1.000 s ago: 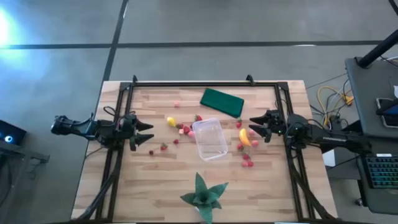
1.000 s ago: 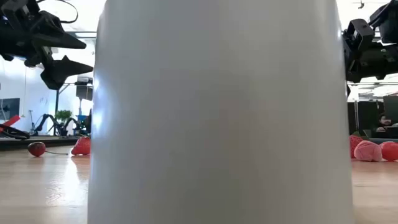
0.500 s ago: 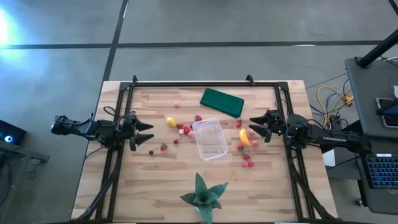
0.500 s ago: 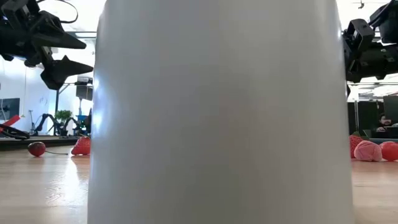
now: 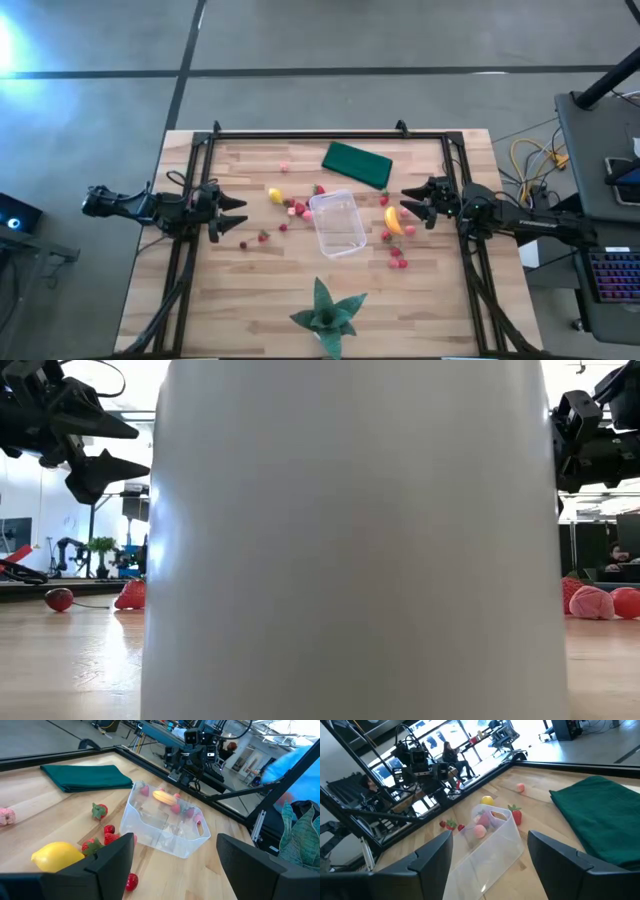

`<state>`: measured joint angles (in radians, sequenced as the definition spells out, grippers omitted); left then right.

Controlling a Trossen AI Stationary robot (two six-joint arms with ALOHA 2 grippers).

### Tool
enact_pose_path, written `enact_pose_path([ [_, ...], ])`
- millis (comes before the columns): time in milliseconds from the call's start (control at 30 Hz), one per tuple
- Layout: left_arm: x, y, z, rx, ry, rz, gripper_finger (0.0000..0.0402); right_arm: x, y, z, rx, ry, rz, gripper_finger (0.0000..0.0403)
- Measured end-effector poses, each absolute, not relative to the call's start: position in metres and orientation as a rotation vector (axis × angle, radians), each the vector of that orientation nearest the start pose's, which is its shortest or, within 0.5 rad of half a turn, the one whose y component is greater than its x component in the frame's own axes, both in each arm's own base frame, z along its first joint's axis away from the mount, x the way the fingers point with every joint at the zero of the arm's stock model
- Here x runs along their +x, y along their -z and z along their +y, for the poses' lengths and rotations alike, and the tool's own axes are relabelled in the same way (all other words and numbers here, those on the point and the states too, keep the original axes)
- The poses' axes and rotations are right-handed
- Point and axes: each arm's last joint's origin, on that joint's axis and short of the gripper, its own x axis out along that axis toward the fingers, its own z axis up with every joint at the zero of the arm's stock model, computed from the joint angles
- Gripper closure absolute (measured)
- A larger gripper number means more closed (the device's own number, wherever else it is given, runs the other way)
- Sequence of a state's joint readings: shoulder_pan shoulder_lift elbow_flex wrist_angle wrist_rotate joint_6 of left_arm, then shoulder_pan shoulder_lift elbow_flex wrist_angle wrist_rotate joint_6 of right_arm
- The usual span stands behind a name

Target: Pick and placing Produce into tupperware

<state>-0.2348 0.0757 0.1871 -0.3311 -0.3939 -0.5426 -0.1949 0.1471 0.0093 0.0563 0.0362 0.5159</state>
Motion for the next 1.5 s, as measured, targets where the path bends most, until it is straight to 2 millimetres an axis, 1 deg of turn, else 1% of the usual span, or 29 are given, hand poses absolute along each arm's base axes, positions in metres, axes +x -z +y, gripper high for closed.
enact_pose_path([
  [700,0.086,-0.19,-0.009,-0.472,-0.21,0.16,0.0132,0.104,-0.16,-0.022,0.522,0.247,0.018,0.0154],
  [867,0.086,-0.19,-0.009,-0.472,-0.21,0.16,0.0132,0.104,-0.165,-0.022,0.524,0.237,-0.027,0.0154],
  [933,0.086,-0.19,-0.009,-0.472,-0.21,0.16,0.0132,0.104,-0.172,-0.022,0.587,0.222,-0.11,0.0154],
  [1000,0.086,-0.19,-0.009,-0.472,-0.211,0.16,0.0132,0.103,-0.18,-0.022,0.72,0.189,-0.206,0.0154],
  [1033,0.086,-0.19,-0.009,-0.472,-0.21,0.16,0.0132,0.104,-0.182,-0.022,0.76,0.176,-0.235,0.0154],
  [1200,0.086,-0.19,-0.009,-0.472,-0.21,0.161,0.0132,0.103,-0.189,-0.021,0.934,0.08,-0.293,0.0154],
  [1367,0.086,-0.19,-0.009,-0.472,-0.21,0.16,0.0132,0.102,-0.193,-0.02,1.211,0.011,-0.345,0.0154],
  [1433,0.086,-0.19,-0.009,-0.472,-0.21,0.16,0.0132,0.102,-0.193,-0.022,1.254,0.049,-0.388,0.0154],
  [1500,0.086,-0.19,-0.009,-0.472,-0.21,0.16,0.0132,0.101,-0.193,-0.025,1.265,0.148,-0.462,0.0154],
])
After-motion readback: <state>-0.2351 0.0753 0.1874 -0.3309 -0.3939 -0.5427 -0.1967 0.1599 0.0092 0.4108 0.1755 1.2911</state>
